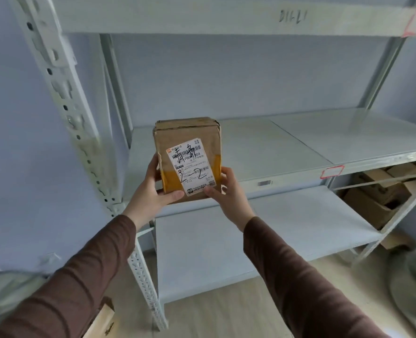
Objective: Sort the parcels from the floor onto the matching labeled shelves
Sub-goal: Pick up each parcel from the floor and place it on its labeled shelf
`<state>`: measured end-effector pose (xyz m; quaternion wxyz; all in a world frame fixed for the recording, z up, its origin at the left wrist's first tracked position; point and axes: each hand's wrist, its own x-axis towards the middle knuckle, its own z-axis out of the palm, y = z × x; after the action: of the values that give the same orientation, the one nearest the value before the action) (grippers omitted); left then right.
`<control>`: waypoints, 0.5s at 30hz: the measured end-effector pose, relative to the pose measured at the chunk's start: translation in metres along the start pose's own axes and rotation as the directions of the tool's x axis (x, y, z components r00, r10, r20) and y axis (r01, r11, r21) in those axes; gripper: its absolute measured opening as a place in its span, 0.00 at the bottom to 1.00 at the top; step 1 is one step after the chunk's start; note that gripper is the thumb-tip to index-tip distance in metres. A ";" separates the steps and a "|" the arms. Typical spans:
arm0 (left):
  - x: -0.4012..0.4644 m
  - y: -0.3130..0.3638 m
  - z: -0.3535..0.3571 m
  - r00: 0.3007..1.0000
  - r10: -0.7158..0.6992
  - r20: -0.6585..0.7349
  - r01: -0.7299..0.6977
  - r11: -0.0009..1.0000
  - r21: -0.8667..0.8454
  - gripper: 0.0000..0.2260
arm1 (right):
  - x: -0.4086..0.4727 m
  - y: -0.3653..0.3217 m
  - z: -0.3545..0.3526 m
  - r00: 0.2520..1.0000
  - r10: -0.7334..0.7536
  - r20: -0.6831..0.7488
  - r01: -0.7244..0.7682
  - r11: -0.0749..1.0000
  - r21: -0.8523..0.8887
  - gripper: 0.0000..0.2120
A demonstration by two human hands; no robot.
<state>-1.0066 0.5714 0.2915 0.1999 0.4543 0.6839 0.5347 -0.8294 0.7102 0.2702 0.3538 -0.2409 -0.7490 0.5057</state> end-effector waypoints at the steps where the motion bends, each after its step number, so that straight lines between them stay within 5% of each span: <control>1: 0.001 -0.007 -0.010 1.000 -0.007 0.008 0.008 1.000 -0.008 0.51 | 0.003 0.001 0.011 1.000 0.000 0.007 0.000 1.000 -0.029 0.19; 15: 0.032 -0.046 -0.026 1.000 0.029 -0.006 -0.028 0.992 0.126 0.54 | 0.040 0.023 0.035 1.000 0.012 -0.011 -0.015 0.952 -0.306 0.17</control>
<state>-1.0612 0.5826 0.2658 0.1605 0.4735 0.7105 0.4952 -0.8814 0.7268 0.2523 0.3122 -0.3003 -0.8151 0.3846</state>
